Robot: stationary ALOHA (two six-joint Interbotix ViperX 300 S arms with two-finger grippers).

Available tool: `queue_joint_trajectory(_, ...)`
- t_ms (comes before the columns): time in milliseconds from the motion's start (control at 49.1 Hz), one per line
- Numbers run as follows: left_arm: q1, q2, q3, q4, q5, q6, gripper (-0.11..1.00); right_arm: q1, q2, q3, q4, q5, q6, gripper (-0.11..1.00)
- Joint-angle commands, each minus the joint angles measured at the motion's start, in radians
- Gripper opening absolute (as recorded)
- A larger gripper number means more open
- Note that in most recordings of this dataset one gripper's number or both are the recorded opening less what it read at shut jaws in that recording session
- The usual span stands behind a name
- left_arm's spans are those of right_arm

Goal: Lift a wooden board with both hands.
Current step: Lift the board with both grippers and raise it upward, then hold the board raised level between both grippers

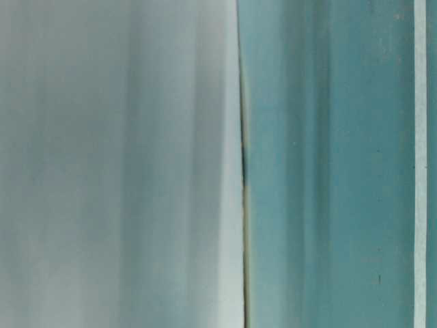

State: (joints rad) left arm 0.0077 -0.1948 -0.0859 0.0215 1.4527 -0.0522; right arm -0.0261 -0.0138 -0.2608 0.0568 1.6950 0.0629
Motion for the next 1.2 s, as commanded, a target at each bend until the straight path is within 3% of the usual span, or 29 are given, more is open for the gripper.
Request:
queue_joint_trajectory(0,-0.005,0.008,-0.063,0.002,-0.014,-0.003,0.17,-0.002,0.012,-0.041,0.002,-0.026,0.020,0.21)
queue_joint_trajectory(367,-0.005,0.012,-0.074,0.002,-0.009,-0.003,0.17,-0.002,0.012,-0.081,-0.002,-0.021,0.020,0.21)
queue_joint_trajectory(1182,-0.005,0.014,-0.081,0.002,0.018,-0.006,0.17,-0.009,0.012,-0.067,-0.005,-0.021,0.015,0.21)
